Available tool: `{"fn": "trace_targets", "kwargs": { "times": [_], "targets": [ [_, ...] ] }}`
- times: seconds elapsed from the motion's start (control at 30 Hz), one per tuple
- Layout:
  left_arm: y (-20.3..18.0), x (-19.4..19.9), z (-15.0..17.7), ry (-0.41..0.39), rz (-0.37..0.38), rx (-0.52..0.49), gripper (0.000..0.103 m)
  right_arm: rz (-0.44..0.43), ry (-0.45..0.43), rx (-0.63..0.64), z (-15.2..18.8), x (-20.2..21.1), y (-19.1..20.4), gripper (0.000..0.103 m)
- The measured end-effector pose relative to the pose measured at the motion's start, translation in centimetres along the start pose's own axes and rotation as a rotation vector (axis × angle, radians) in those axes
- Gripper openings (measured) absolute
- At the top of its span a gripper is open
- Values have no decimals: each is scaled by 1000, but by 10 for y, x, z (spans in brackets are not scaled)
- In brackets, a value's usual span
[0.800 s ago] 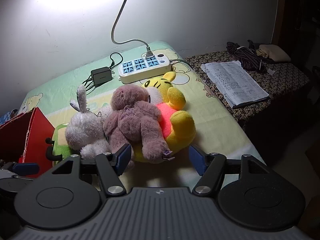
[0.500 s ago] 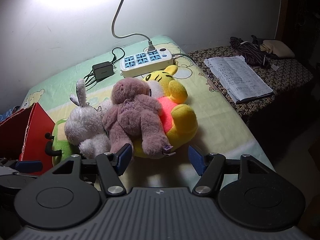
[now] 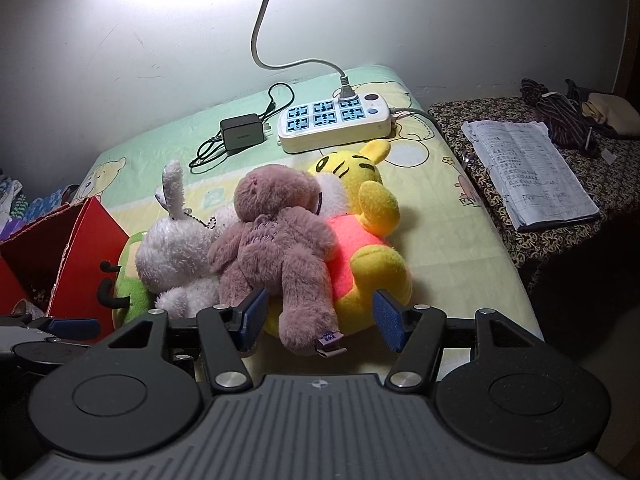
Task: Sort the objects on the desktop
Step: 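Reach the right tool toward the pink-brown teddy bear on the pile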
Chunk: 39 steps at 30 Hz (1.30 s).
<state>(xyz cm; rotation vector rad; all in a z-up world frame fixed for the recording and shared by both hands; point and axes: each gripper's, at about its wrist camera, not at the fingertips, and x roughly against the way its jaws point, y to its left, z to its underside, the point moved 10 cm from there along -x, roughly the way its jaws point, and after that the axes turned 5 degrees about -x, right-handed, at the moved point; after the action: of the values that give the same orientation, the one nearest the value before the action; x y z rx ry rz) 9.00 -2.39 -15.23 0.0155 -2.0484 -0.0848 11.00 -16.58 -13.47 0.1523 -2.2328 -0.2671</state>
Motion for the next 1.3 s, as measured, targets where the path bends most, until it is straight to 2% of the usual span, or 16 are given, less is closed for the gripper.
{"fn": "trace_targets", "kwargs": {
  "times": [0.23, 0.4, 0.57, 0.63, 0.83, 0.93, 1.13, 1.3],
  "targets": [
    [-6, 7, -1, -40, 3, 6, 102, -69, -11, 21, -10, 3, -7, 62],
    [-28, 21, -13, -118, 81, -39, 98, -72, -36, -26, -25, 3, -31, 62],
    [-57, 27, -25, -164, 231, -66, 93, -93, -36, -88, -35, -6, -49, 60],
    [-64, 23, -30, -163, 244, -71, 88, -140, -27, -120, -38, -8, -51, 55],
    [-55, -1, -38, -132, 247, -25, 88, -280, 2, -101, -45, -19, -33, 55],
    [-54, -10, -37, -106, 283, -6, 88, -333, 32, -94, -44, -29, -23, 55],
    [-67, -23, -37, -73, 356, 7, 88, -345, 67, -72, -42, -50, -18, 55],
    [-69, -39, -43, -58, 367, 26, 92, -399, 92, -57, -40, -57, -9, 54]
  ]
}}
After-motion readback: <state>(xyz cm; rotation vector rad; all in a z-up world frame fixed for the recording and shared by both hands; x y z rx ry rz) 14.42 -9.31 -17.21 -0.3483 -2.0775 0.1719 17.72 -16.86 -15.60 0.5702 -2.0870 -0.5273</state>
